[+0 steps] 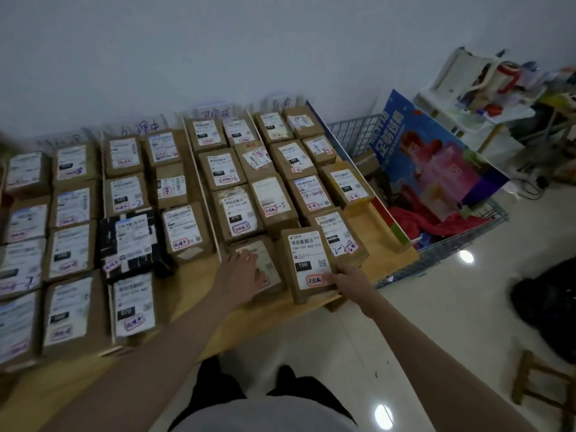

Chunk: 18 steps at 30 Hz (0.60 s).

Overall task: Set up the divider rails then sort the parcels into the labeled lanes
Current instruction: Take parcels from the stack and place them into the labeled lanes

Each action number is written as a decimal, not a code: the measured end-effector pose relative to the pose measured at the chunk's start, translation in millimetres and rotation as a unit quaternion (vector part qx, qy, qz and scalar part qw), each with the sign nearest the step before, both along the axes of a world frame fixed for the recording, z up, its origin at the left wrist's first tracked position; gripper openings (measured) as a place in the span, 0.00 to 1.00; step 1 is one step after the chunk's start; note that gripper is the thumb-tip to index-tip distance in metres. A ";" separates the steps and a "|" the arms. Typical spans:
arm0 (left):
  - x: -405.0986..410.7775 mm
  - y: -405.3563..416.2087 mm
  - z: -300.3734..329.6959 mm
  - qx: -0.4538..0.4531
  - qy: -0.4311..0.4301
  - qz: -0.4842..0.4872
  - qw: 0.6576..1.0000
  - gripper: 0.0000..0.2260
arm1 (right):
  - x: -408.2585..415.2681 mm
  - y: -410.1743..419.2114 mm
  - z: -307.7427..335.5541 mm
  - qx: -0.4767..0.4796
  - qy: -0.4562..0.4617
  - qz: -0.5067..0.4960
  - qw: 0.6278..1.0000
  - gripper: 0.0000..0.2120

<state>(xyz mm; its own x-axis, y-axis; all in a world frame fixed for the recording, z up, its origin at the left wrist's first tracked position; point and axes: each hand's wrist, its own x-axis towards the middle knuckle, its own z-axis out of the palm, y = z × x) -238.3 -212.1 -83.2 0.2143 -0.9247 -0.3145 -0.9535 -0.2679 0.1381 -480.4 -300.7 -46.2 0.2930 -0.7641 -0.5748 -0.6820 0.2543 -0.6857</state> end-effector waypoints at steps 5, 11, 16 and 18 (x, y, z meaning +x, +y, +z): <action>-18.9 7.0 -12.1 0.036 -0.031 0.010 0.999 0.22 | 3.6 -18.6 -10.3 -0.021 0.017 0.063 0.998 0.13; -25.4 10.9 -23.8 0.051 -0.041 0.024 0.998 0.24 | 20.3 -39.9 -20.8 -0.077 0.096 0.132 0.984 0.13; -25.4 7.1 -24.2 0.045 -0.044 0.039 0.997 0.22 | 34.1 -54.3 -32.1 -0.076 0.115 0.148 0.979 0.15; -26.2 7.3 -24.1 0.041 -0.049 0.047 0.997 0.22 | 36.7 -59.5 -37.7 -0.070 0.107 0.147 0.981 0.15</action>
